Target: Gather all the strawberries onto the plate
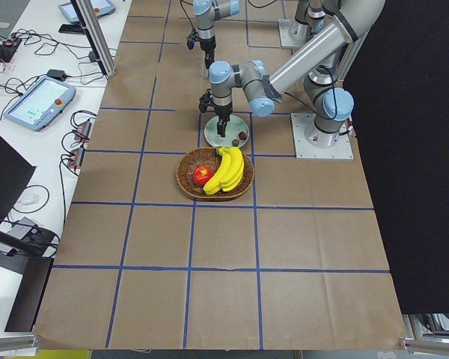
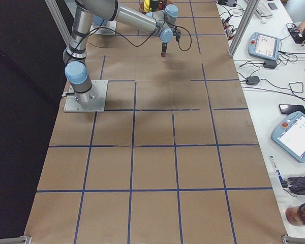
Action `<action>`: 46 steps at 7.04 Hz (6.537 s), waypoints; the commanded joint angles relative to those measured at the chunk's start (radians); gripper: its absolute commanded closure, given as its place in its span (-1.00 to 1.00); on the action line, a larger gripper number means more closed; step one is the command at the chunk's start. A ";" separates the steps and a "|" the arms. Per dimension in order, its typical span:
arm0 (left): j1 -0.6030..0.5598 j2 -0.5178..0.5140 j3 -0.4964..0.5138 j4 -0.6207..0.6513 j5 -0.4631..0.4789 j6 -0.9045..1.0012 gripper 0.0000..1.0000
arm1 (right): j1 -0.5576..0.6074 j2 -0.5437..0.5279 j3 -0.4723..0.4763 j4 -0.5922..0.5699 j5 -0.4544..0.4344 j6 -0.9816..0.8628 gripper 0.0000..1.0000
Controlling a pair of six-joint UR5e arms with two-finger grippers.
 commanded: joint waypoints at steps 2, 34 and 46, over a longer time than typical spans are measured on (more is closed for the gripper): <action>-0.034 0.000 0.000 0.006 -0.056 -0.083 -0.98 | -0.215 -0.265 -0.001 0.328 -0.090 -0.260 -1.00; 0.002 0.081 -0.017 -0.008 -0.048 0.094 -0.97 | -0.368 -0.395 -0.138 0.503 -0.114 -0.478 -1.00; -0.396 0.107 0.678 -0.790 -0.095 -0.453 -0.99 | -0.369 -0.393 -0.136 0.505 -0.115 -0.478 -1.00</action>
